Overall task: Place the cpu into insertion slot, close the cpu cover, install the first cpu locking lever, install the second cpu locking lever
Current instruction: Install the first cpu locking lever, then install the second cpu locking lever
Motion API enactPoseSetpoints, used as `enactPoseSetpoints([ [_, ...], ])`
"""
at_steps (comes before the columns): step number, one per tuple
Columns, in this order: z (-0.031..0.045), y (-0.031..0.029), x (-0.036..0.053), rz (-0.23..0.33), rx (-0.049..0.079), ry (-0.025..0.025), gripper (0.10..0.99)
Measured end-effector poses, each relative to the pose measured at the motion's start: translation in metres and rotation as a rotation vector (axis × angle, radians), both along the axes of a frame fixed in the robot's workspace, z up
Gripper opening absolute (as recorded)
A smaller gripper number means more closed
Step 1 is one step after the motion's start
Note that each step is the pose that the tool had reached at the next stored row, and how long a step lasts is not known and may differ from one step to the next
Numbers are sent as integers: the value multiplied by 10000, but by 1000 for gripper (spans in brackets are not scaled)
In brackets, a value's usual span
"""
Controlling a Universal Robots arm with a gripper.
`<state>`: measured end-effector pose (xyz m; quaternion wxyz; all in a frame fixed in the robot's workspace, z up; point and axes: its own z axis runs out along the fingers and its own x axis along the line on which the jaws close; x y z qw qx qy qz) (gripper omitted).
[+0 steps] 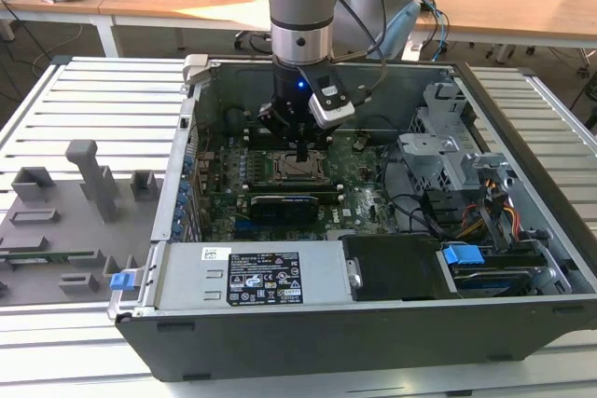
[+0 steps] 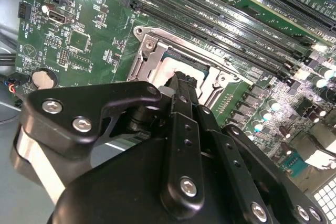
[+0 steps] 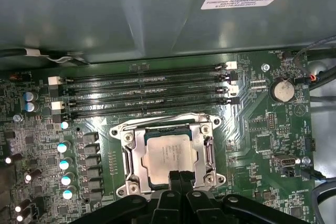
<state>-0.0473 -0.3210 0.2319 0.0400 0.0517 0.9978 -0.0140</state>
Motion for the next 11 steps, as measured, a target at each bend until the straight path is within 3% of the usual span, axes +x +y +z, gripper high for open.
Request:
enactPoseSetpoints([
  [11,25,0,0,11,-1,1,106],
])
